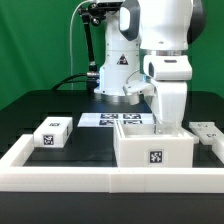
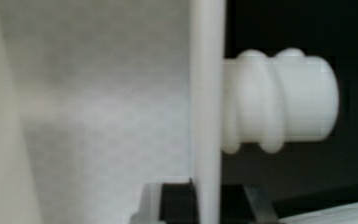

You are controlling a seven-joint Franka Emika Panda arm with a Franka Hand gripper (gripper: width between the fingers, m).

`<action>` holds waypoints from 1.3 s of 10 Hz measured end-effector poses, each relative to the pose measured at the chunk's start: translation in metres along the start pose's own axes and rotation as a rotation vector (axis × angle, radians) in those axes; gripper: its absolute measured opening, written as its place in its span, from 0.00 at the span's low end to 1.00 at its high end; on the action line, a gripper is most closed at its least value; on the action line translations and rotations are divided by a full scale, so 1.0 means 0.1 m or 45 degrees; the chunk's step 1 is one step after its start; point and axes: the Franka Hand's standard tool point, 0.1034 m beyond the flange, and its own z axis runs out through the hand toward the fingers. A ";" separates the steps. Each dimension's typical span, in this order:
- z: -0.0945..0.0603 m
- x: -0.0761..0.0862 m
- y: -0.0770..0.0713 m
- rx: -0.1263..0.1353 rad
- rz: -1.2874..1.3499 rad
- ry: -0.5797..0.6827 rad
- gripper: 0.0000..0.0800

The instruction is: Assemble cabinet

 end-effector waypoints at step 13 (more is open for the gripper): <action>-0.02 0.51 0.34 0.038 0.069 -0.004 0.16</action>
Offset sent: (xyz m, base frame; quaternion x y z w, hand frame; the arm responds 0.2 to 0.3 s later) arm -0.0034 0.0234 0.0004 0.0091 0.0014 0.0201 0.9998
